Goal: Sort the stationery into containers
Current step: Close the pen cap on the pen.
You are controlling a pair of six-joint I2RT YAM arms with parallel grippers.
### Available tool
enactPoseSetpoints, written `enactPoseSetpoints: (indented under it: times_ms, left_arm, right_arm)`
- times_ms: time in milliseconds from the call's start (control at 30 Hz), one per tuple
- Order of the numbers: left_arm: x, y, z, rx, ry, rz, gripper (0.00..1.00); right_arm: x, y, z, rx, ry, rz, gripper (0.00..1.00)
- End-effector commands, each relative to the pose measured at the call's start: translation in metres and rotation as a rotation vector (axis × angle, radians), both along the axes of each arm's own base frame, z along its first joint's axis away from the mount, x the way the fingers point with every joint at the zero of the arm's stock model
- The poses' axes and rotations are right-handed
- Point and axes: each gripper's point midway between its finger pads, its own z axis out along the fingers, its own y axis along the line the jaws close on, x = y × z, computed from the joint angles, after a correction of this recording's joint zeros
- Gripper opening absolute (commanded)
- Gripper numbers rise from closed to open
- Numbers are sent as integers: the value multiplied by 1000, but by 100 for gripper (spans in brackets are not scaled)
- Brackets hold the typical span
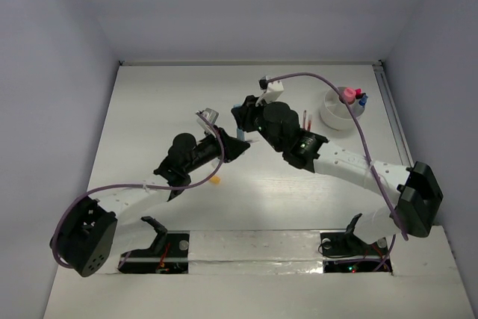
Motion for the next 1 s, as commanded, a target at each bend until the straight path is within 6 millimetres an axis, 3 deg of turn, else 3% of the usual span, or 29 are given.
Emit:
enactPoseSetpoints:
  times_ms: [0,733,967]
  left_arm:
    - [6,2,35,-41,-98,19,0]
    - [12,13,40,-31,-118,79,0]
    - [13,16,41,-27,-125,97,0]
  right_arm:
    - [-3,7,10,36,-13,4,8]
    - [-21,15,-5,25,6,44,7]
    - [-29,17,-21,-25,23,41,7]
